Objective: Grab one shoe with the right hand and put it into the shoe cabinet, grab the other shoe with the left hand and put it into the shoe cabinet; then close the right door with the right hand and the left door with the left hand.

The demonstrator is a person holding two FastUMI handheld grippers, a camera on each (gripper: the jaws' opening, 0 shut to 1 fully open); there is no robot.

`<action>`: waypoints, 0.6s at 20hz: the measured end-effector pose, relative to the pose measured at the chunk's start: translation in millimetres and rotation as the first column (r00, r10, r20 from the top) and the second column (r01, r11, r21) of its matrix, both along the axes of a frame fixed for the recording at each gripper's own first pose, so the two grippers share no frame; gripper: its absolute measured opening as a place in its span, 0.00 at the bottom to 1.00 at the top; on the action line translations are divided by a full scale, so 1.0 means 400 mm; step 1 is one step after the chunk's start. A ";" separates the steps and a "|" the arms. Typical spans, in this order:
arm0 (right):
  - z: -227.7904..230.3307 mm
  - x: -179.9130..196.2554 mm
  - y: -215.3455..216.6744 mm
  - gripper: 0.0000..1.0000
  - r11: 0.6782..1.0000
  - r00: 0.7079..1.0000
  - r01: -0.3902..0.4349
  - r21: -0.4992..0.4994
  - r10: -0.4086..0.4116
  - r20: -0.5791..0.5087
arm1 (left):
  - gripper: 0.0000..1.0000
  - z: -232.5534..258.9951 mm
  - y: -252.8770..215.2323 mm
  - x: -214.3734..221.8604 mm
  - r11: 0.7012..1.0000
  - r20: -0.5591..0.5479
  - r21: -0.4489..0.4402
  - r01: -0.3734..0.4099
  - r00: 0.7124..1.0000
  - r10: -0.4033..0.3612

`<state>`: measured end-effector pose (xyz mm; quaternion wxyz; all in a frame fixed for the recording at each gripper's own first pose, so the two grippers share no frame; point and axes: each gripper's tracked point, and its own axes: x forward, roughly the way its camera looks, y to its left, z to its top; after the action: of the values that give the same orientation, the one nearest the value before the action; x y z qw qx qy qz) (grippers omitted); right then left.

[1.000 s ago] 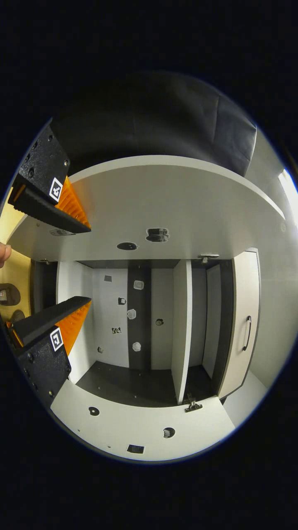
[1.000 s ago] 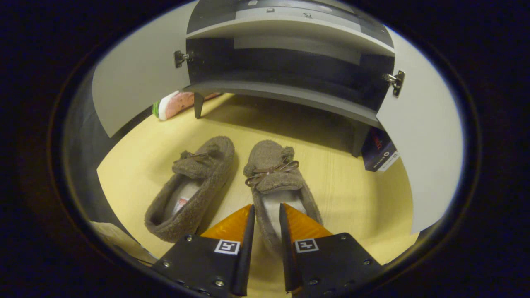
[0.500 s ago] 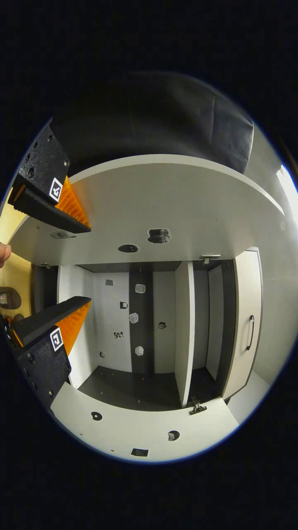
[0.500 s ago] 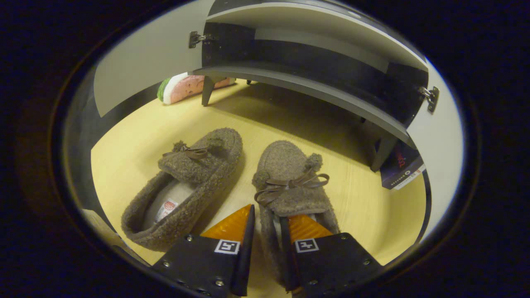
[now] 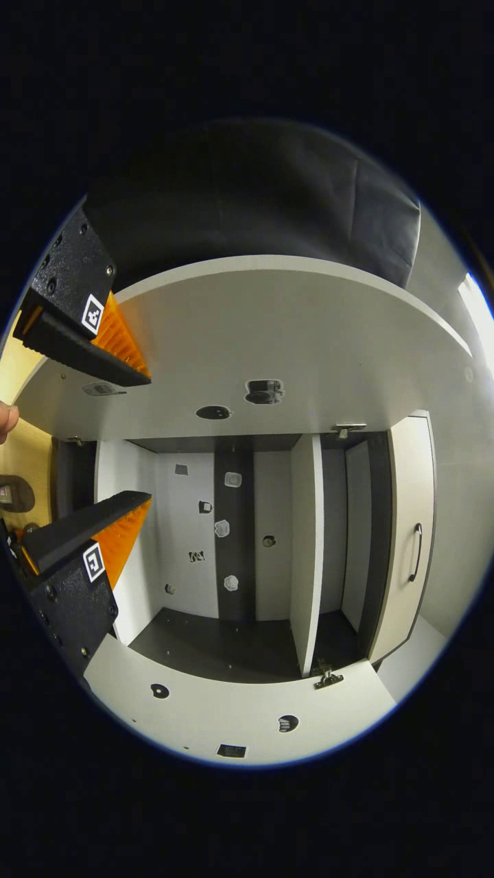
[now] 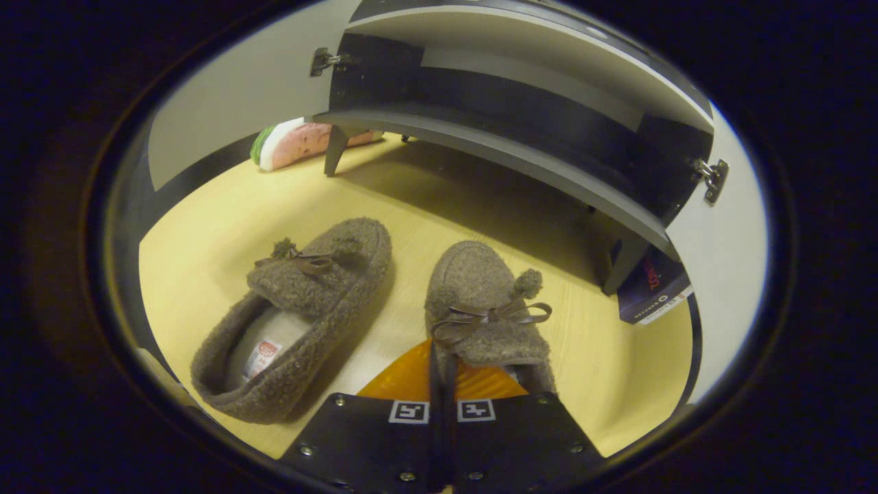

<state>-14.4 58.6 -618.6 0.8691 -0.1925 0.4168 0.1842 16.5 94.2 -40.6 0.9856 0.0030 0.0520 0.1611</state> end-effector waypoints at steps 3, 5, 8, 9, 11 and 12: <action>0.063 0.020 -0.007 0.01 0.997 0.998 0.051 0.057 -0.052 0.024 | 0.94 -0.001 -0.002 0.002 1.000 0.001 0.003 0.005 1.000 -0.005; 0.123 0.035 -0.010 0.01 0.995 0.996 0.059 0.082 -0.064 0.063 | 0.94 -0.001 -0.002 0.003 1.000 0.003 0.004 0.010 1.000 -0.010; 0.235 0.052 -0.011 0.01 0.990 0.990 0.055 0.126 -0.071 0.125 | 0.94 0.001 -0.005 0.006 1.000 0.006 0.004 0.018 1.000 -0.018; 0.278 0.056 -0.010 0.01 0.989 0.986 0.053 0.139 -0.074 0.149 | 0.94 0.000 -0.005 0.008 1.000 0.007 0.002 0.023 1.000 -0.023; 0.378 0.075 -0.006 0.01 0.984 0.975 0.048 0.173 -0.084 0.204 | 0.94 -0.001 -0.007 0.010 1.000 0.008 -0.001 0.030 1.000 -0.030; 0.433 0.086 0.001 0.01 0.979 0.968 0.049 0.197 -0.095 0.231 | 0.94 0.000 -0.008 0.010 0.999 0.011 -0.002 0.032 0.999 -0.032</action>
<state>19.9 58.9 -445.4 0.9334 -0.1143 0.2965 0.1668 20.5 90.9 -40.7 0.9883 0.0017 0.0468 0.1453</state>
